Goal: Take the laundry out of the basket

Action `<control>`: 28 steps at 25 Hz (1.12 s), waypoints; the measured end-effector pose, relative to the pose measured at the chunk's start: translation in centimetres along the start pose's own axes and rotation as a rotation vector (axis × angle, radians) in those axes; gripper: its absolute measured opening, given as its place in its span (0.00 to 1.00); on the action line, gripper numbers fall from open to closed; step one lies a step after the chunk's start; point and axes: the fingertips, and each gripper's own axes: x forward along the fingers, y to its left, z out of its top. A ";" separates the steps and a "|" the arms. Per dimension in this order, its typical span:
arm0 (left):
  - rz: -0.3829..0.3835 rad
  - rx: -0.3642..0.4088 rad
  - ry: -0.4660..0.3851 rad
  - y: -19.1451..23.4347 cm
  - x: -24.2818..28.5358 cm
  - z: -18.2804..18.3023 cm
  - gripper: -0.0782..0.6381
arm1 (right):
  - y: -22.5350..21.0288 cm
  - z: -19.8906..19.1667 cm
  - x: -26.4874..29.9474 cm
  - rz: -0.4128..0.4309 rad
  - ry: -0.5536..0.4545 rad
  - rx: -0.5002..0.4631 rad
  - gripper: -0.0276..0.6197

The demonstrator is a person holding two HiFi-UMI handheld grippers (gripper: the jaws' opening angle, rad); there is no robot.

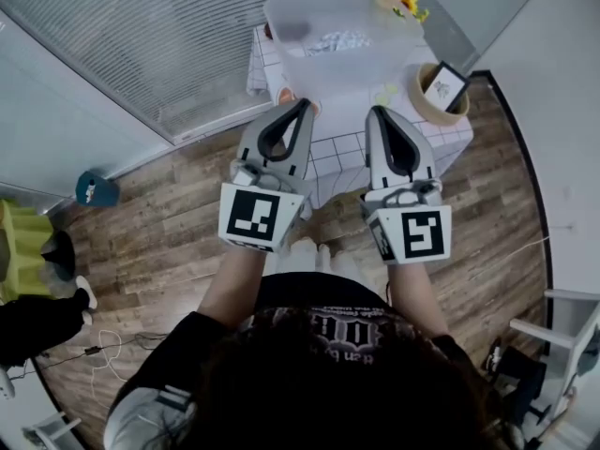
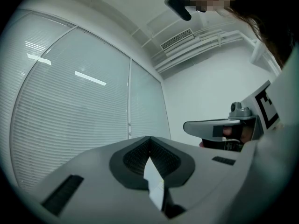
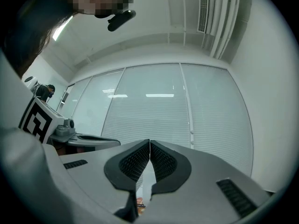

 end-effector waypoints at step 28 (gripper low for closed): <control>-0.137 -0.024 -0.011 8.7 15.8 -2.5 0.11 | -9.0 -5.0 14.4 -0.131 0.049 -0.011 0.09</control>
